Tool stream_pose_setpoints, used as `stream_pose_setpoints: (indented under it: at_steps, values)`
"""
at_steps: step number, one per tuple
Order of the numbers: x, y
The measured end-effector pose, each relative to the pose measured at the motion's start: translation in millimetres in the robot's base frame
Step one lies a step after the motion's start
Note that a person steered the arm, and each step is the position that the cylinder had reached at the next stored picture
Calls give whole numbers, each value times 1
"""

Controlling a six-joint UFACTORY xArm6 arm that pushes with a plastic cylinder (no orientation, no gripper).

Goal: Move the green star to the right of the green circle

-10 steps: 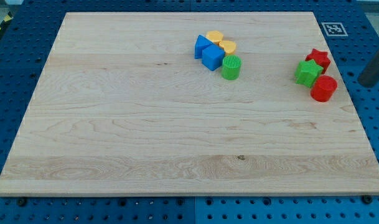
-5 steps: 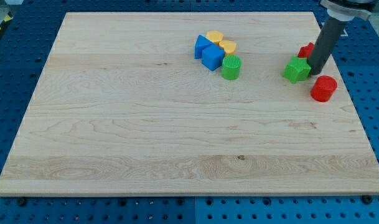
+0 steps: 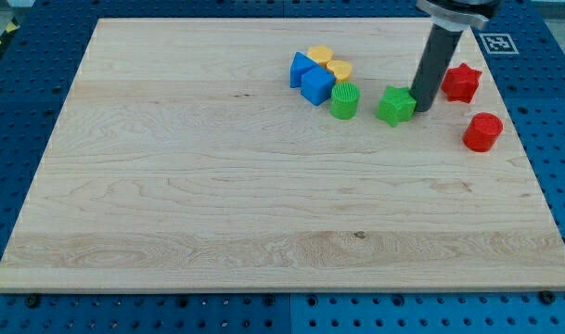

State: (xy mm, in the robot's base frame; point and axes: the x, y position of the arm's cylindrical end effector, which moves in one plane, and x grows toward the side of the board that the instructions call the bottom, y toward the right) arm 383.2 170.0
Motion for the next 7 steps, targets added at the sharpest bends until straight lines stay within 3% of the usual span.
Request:
stream_pose_setpoints:
  at_steps: [4,7]
  values:
    - [-18,-87]
    - [6,-23]
